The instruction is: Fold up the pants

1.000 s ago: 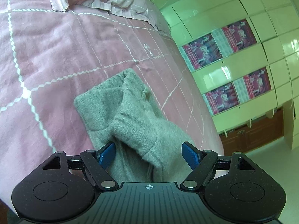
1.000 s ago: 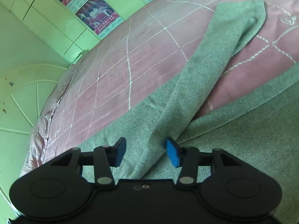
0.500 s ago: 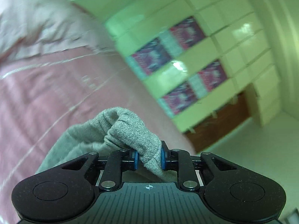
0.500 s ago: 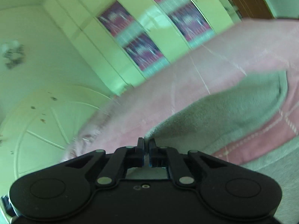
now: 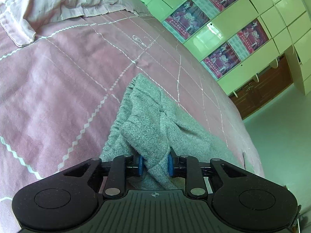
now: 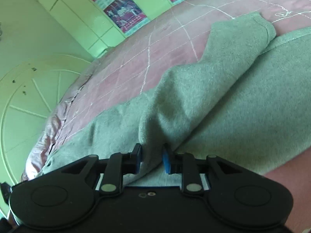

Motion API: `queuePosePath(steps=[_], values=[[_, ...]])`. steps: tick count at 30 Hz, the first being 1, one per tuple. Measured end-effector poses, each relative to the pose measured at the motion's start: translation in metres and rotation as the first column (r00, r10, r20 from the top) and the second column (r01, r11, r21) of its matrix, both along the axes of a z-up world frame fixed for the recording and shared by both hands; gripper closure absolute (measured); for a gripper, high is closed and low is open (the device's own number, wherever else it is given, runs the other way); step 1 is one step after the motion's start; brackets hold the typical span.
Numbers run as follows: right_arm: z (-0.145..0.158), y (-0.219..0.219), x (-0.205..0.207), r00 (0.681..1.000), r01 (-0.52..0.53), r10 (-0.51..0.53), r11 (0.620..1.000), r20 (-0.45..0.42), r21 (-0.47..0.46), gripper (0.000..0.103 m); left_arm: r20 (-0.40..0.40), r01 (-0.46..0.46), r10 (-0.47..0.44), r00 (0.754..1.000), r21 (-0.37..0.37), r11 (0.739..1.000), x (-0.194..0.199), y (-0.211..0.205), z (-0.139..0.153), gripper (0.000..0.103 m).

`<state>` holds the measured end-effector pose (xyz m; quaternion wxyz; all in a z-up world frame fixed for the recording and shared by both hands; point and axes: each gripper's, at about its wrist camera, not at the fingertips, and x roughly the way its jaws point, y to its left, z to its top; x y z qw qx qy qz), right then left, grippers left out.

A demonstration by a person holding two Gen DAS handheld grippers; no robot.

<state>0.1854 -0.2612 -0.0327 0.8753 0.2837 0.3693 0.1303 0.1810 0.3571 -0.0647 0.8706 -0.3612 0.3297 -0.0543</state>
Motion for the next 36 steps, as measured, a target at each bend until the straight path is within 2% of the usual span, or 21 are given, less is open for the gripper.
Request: queuePosePath(steps=[1,3,4,6,8,9,11,12,13,14,15,17,19,21,23,24,27,29,32,34,36], values=[[-0.002,0.001,0.004,1.0,0.011,-0.011,1.0,-0.021,0.008,0.088,0.0,-0.004,0.004,1.0,-0.001,1.0,-0.001,0.0,0.001,0.078],[-0.004,0.005,0.008,0.999,0.01,-0.01,1.0,-0.036,-0.009,0.102,-0.003,-0.014,0.014,1.0,0.005,1.0,-0.004,-0.003,-0.005,0.078],[-0.002,0.006,0.008,1.0,0.005,-0.006,1.0,-0.029,-0.018,0.103,-0.008,-0.014,0.014,1.0,0.018,1.0,-0.005,-0.005,-0.007,0.078],[0.013,0.006,-0.002,0.998,0.003,-0.003,1.0,0.063,0.006,0.103,0.034,-0.013,0.012,0.999,0.027,1.0,-0.005,-0.006,0.001,0.078],[0.036,0.006,-0.015,0.985,-0.009,0.009,1.0,0.17,0.003,0.103,0.12,-0.002,-0.001,0.993,0.023,1.0,-0.011,-0.005,0.014,0.078],[0.041,0.004,-0.02,0.982,-0.012,0.013,1.0,0.191,-0.005,0.103,0.131,-0.003,-0.003,0.991,0.048,0.999,-0.014,-0.005,0.018,0.078],[0.032,-0.001,-0.026,0.984,-0.023,0.027,0.999,0.176,-0.025,0.103,0.103,0.005,-0.013,0.995,0.078,0.997,-0.017,-0.005,0.01,0.078],[0.018,0.0,-0.022,0.992,-0.033,0.04,0.997,0.123,-0.064,0.103,0.052,0.013,-0.018,0.998,0.093,0.996,-0.016,-0.006,0.0,0.078],[-0.002,0.002,-0.014,0.999,-0.046,0.048,0.995,0.022,-0.086,0.103,0.033,0.015,-0.018,0.999,0.098,0.995,-0.017,-0.007,-0.01,0.078],[-0.02,-0.002,-0.01,0.998,-0.048,0.046,0.998,-0.052,-0.047,0.103,0.054,-0.003,-0.001,0.999,0.068,0.998,-0.02,-0.005,-0.014,0.078],[-0.024,-0.009,-0.013,0.999,-0.019,0.019,1.0,-0.031,0.007,0.103,0.058,-0.02,0.018,0.998,0.038,0.999,-0.022,-0.004,-0.015,0.078],[-0.02,-0.011,-0.016,1.0,0.0,0.001,1.0,-0.022,0.029,0.099,0.06,-0.035,0.033,0.998,0.029,0.999,-0.024,-0.006,-0.012,0.075],[-0.011,-0.01,-0.019,1.0,-0.009,0.009,1.0,-0.003,-0.005,0.091,0.056,-0.037,0.033,0.998,0.075,0.996,-0.028,-0.013,-0.002,0.07],[0.003,-0.01,-0.027,0.999,-0.001,0.003,0.999,0.051,-0.049,0.086,0.049,-0.06,0.054,0.997,0.122,0.991,-0.036,-0.018,0.012,0.06],[0.014,-0.016,-0.036,0.996,0.02,-0.013,0.996,0.084,-0.085,0.086,0.037,-0.115,0.109,0.993,0.229,0.967,-0.05,-0.03,0.029,0.015],[0.019,-0.019,-0.041,0.994,0.038,-0.027,0.994,0.107,-0.105,0.085,0.038,-0.147,0.143,0.989,0.309,0.939,-0.059,-0.039,0.038,0.011],[0.033,-0.02,-0.049,0.984,0.067,-0.038,0.985,0.174,-0.161,0.085,0.08,-0.116,0.091,0.993,0.408,0.905,-0.075,-0.075,0.056,0.011],[0.041,-0.013,-0.047,0.979,0.049,-0.006,0.977,0.203,-0.208,0.086,0.102,-0.077,0.032,0.994,0.465,0.882,-0.073,-0.108,0.061,0.011],[0.05,0.012,-0.034,0.975,0.01,0.064,0.945,0.214,-0.326,0.086,0.054,-0.002,-0.037,0.998,0.589,0.808,-0.054,-0.162,0.054,0.011],[0.051,0.028,-0.022,0.975,-0.01,0.102,0.909,0.197,-0.416,0.086,0.017,0.041,-0.065,0.998,0.624,0.781,-0.042,-0.192,0.048,0.011],[0.049,0.041,-0.009,0.976,-0.019,0.12,0.877,0.179,-0.481,0.086,0.0,0.062,-0.084,0.996,0.674,0.736,-0.036,-0.221,0.043,0.011]])
